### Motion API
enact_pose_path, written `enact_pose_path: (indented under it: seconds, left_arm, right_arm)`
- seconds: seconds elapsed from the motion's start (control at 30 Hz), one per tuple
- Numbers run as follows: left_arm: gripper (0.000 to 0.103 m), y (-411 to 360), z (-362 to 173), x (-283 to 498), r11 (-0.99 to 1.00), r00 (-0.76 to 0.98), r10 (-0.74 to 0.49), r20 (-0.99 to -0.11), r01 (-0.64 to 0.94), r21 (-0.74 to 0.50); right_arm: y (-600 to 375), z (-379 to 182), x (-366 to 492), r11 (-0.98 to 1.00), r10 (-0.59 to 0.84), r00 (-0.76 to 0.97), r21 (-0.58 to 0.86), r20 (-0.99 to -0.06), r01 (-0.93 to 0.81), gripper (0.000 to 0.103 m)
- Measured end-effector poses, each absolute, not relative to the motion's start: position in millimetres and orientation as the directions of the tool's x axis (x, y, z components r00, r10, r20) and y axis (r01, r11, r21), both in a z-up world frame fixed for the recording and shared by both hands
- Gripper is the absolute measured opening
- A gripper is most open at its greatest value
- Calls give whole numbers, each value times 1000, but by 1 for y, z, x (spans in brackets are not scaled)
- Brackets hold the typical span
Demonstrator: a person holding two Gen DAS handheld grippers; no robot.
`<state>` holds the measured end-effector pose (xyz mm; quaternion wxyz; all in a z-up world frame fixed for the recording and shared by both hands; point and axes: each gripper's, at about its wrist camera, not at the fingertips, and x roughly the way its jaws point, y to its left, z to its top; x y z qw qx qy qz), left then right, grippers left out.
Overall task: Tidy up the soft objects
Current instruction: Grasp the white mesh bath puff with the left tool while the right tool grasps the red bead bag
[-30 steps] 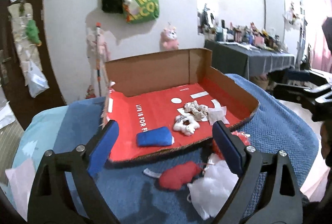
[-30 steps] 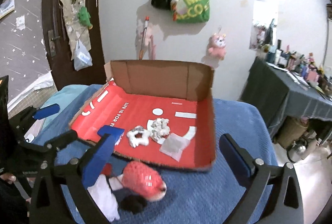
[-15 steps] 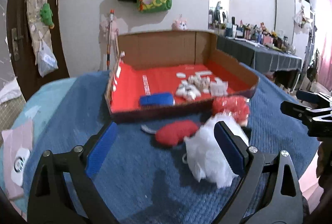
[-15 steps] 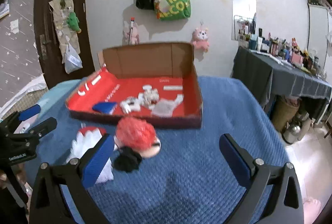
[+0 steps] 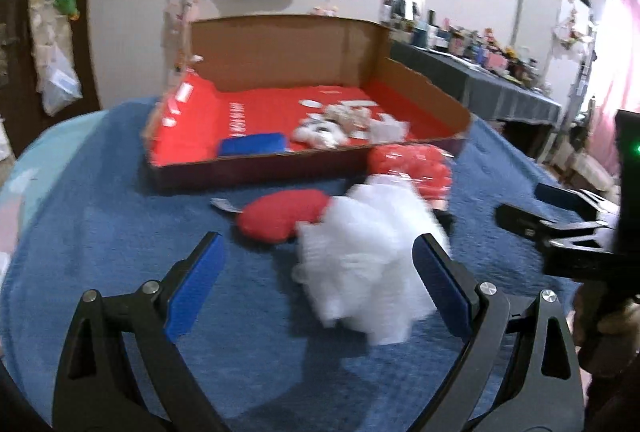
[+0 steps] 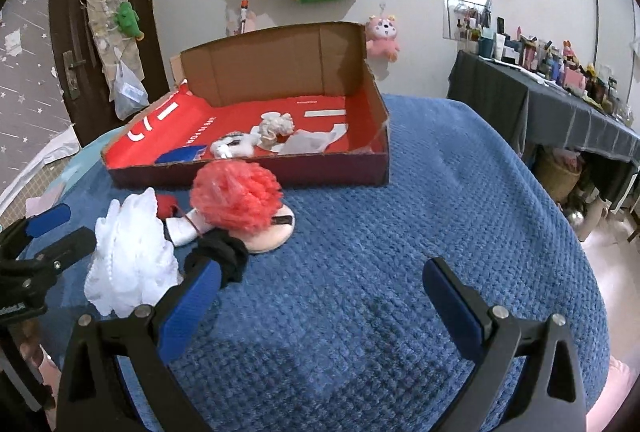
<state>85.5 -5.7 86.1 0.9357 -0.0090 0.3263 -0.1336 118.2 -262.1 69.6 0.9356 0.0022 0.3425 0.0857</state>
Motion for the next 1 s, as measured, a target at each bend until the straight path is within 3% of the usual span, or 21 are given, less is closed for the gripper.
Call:
enact_pose_path:
  seconds: [0.37, 0.77, 0.93, 1.0]
  left_arm:
    - [95, -35, 56, 104, 951, 658, -266, -705, 298, -81]
    - [98, -16, 54, 117, 962, 680, -206, -704, 271, -19]
    - [97, -14, 55, 124, 957, 669, -235, -706, 286, -48]
    - [93, -14, 55, 126, 955, 666, -251, -703, 287, -69]
  right_arm:
    - [-272, 64, 131, 980, 194, 726, 105, -659, -167, 103]
    - [-231, 71, 183, 937, 323, 667, 130, -671, -324, 103]
    - [-215, 64, 203, 929, 332, 635, 123, -697, -350, 103]
    - [-213, 62, 208, 922, 349, 624, 137, -700, -362, 93]
